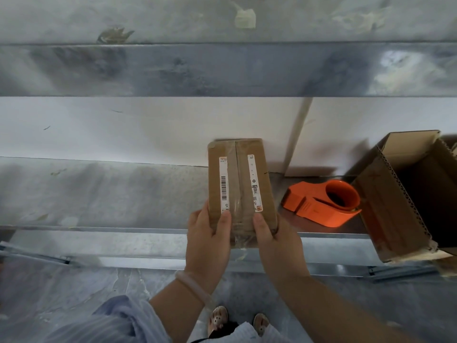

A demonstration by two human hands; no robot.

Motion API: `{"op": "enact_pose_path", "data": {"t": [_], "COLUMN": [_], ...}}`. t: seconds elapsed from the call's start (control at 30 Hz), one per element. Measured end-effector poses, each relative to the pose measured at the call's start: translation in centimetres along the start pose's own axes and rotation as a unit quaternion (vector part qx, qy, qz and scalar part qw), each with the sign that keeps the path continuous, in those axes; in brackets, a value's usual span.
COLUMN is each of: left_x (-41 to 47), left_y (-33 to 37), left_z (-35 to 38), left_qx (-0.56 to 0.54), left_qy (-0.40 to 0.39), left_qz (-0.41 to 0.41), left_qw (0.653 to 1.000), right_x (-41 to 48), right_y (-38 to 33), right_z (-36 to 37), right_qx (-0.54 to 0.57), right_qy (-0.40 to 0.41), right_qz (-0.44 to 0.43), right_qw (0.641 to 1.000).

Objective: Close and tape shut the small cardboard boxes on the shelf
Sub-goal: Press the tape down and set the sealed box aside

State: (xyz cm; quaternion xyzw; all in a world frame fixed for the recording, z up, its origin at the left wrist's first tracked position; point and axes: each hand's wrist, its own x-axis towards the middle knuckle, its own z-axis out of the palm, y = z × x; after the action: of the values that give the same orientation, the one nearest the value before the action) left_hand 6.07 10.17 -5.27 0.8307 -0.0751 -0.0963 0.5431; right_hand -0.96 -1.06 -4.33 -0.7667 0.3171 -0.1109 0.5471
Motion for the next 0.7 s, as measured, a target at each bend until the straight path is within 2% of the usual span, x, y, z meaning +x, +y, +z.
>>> {"op": "enact_pose_path", "data": {"t": [0.1, 0.2, 0.27, 0.33, 0.4, 0.47, 0.53, 0.6, 0.7], "left_x": [0.1, 0.2, 0.4, 0.6, 0.8, 1.0, 1.5, 2.1, 3.2], "left_y": [-0.3, -0.6, -1.3, -2.6, -3.0, -2.4, -1.6, -1.4, -1.5], "left_z": [-0.3, -1.0, -1.8, -3.1, -4.4, -4.9, -4.8, -4.6, -5.0], "left_qx": [-0.020, -0.048, -0.075, -0.056, 0.068, 0.180, 0.233, 0.247, 0.238], "left_qy": [-0.013, -0.040, -0.077, -0.088, -0.049, -0.018, -0.032, -0.065, -0.103], "left_qz": [0.004, -0.006, -0.003, 0.068, 0.199, 0.321, 0.424, 0.478, 0.477], "left_qw": [1.000, 0.998, 0.994, 0.992, 0.976, 0.930, 0.874, 0.841, 0.840], "right_x": [0.1, 0.2, 0.5, 1.0, 1.4, 2.2, 3.2, 4.2, 4.7], "right_y": [0.4, 0.8, 1.6, 2.4, 2.6, 2.3, 2.2, 2.5, 2.6], "right_z": [-0.3, -0.8, -1.7, -2.9, -4.3, -5.0, -5.0, -4.8, -5.0], "right_qx": [-0.062, -0.039, -0.036, -0.087, -0.184, -0.249, -0.266, -0.272, -0.266], "right_qy": [-0.008, -0.025, -0.074, -0.124, -0.100, -0.060, -0.070, -0.090, -0.112], "right_qz": [-0.019, -0.034, -0.054, -0.097, -0.208, -0.370, -0.474, -0.511, -0.511], "right_qw": [0.998, 0.998, 0.995, 0.984, 0.955, 0.893, 0.836, 0.810, 0.809]}}
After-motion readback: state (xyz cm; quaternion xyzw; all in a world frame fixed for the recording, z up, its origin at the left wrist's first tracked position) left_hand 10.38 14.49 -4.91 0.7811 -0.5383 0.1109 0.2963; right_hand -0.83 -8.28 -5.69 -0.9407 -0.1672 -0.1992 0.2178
